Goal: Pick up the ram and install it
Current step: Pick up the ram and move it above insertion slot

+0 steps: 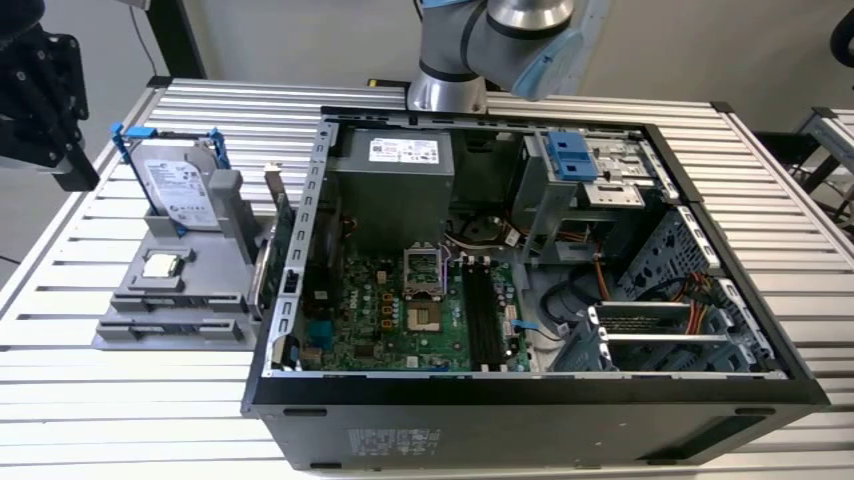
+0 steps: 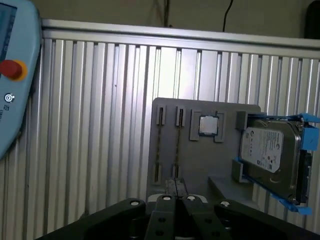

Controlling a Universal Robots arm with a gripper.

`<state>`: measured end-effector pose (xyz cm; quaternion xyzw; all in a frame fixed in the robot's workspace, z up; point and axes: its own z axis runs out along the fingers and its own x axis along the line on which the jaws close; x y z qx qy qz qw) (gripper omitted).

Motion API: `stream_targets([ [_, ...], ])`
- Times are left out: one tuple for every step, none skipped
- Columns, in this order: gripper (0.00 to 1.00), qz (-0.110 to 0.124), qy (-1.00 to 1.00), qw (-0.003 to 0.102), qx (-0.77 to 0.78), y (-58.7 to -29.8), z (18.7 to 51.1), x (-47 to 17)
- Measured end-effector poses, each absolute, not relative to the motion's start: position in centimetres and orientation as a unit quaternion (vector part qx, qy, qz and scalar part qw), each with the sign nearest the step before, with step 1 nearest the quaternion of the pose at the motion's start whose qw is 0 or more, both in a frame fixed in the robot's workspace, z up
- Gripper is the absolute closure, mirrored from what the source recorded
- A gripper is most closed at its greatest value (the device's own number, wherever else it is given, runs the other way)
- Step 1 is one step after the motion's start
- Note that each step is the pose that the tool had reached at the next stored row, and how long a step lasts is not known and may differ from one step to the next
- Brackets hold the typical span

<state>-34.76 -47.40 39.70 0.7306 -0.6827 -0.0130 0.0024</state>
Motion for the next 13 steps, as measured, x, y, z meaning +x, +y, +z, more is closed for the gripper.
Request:
stream_targets([
  [1.00,-0.013,-0.683,0.002,0.731,-47.40,39.71,-34.76],
  [1.00,-0.013,-0.683,0.002,0.731,-47.40,39.71,-34.76],
  [1.00,-0.013,-0.683,0.002,0.731,-47.40,39.71,-34.76],
  [1.00,-0.013,-0.683,0.002,0.731,-47.41,39.71,-34.76],
  [1.00,-0.013,-0.683,0.002,0.731,-47.41,39.71,-34.76],
  [1.00,-0.013,-0.683,0.002,0.731,-47.40,39.71,-34.76],
  [1.00,-0.013,-0.683,0.002,0.731,-47.41,39.71,-34.76],
  [1.00,-0.013,-0.683,0.002,0.731,-47.41,39.71,-34.76],
  [1.00,-0.013,-0.683,0.002,0.731,-47.41,39.71,-34.76],
  [0.00,-0.013,-0.683,0.002,0.731,-47.41,39.71,-34.76],
  [0.00,-0.013,-0.683,0.002,0.731,-47.41,39.71,-34.76],
  [0.00,-0.013,-0.683,0.002,0.731,-47.41,39.71,-34.76],
  [0.00,-0.013,-0.683,0.002,0.731,-47.41,39.71,-34.76],
])
